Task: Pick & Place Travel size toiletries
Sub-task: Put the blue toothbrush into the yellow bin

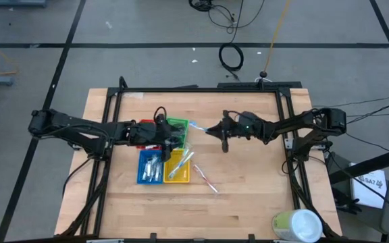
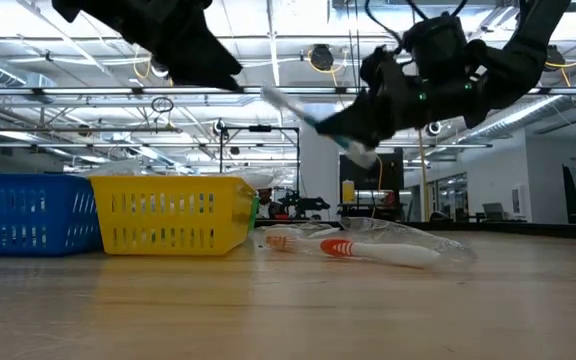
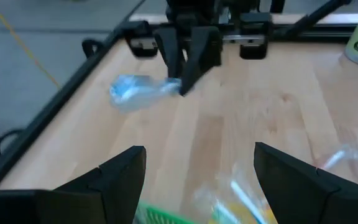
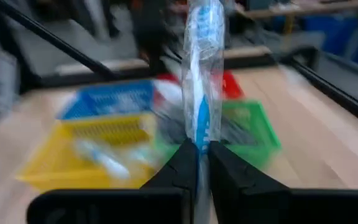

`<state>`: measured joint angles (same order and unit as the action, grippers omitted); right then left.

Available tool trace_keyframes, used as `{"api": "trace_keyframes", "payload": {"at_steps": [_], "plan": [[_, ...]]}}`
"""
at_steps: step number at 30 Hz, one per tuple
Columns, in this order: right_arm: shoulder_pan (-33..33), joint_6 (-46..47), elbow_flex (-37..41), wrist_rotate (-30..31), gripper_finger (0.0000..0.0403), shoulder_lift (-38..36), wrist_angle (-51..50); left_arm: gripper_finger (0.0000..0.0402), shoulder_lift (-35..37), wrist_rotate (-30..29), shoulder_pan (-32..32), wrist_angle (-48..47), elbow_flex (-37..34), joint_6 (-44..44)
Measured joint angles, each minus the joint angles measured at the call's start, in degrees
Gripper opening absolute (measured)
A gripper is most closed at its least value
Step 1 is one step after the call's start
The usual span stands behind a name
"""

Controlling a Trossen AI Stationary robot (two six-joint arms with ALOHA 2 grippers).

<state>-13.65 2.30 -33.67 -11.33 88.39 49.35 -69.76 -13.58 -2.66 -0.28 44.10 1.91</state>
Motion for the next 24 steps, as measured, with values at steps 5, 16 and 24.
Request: {"api": "trace_keyframes", "payload": {"at_steps": [5, 16, 24], "plan": [[1.63, 1.59, 0.00, -4.08, 0.0015, -0.01, 8.99, 0.0276, -0.86, 3.13, 0.12, 5.38, 0.01, -4.60], [7.12, 3.02, 0.00, -6.05, 0.0015, -0.03, 22.04, 0.0233, -2.73, 17.26, 0.92, 17.74, -0.04, -8.66], [10.10, 2.32, -0.91, -5.58, 0.0014, 0.01, 23.75, 0.0235, -12.13, 18.37, 1.98, 39.28, 0.00, -6.86]]}}
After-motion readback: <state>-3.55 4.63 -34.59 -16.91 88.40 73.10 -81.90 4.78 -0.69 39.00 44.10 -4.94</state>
